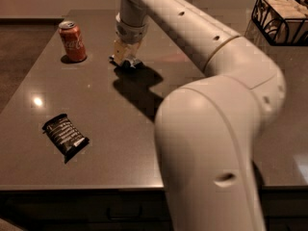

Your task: Move rxbar blueberry near rxbar chocolate

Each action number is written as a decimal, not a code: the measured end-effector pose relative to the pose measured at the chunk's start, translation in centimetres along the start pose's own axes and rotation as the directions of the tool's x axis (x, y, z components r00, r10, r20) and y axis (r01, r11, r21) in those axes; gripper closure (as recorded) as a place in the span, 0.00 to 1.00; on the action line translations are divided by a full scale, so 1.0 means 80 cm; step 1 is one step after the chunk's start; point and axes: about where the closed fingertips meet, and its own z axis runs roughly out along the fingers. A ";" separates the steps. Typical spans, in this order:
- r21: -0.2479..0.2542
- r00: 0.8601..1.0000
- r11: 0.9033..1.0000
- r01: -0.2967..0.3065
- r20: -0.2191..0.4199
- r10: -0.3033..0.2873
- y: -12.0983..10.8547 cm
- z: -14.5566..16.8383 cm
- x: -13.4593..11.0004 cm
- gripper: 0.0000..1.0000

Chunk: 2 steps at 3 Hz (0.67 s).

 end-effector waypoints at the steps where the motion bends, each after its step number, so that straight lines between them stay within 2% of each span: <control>1: -0.081 0.972 0.969 0.232 0.054 -0.229 0.084 -0.059 0.024 1.00; 2: -0.147 0.922 0.910 0.387 0.085 -0.378 0.146 -0.089 0.058 1.00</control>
Offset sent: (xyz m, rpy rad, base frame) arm -0.2157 0.0216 0.0605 0.0486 -0.0052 0.6553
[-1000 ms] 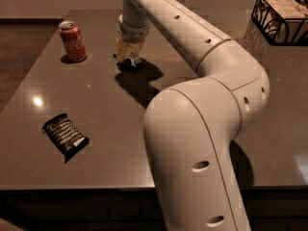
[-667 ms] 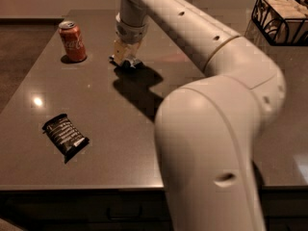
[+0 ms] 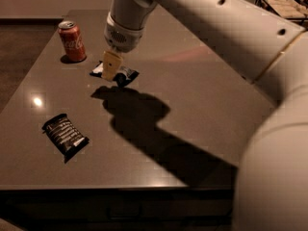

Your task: Move rxbar blueberry near rxbar chocolate

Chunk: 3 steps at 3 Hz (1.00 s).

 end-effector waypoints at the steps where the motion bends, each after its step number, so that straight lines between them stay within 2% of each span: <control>1: -0.093 0.990 0.986 0.142 0.003 -0.142 0.057 -0.001 0.009 1.00; 2: -0.181 0.958 0.941 0.285 0.020 -0.286 0.099 0.002 0.013 1.00; 3: -0.251 0.911 0.877 0.409 0.050 -0.410 0.129 0.007 0.019 0.83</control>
Offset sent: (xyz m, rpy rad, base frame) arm -0.1201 0.0128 -0.0136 -0.0142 0.0878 0.5677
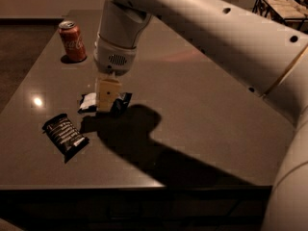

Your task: Move rxbar blueberry near rxbar chocolate

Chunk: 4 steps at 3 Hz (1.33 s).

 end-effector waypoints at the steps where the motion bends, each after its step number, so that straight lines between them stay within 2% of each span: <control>1: -0.051 0.993 0.992 0.114 0.012 -0.114 0.017 0.013 -0.001 0.59; 3: -0.042 0.991 0.991 0.130 0.018 -0.129 0.014 0.015 -0.004 0.13; 4: -0.039 0.991 0.991 0.131 0.020 -0.130 0.013 0.017 -0.006 0.00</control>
Offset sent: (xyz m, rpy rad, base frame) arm -0.0128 0.0009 -0.0079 0.0103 0.0065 0.1122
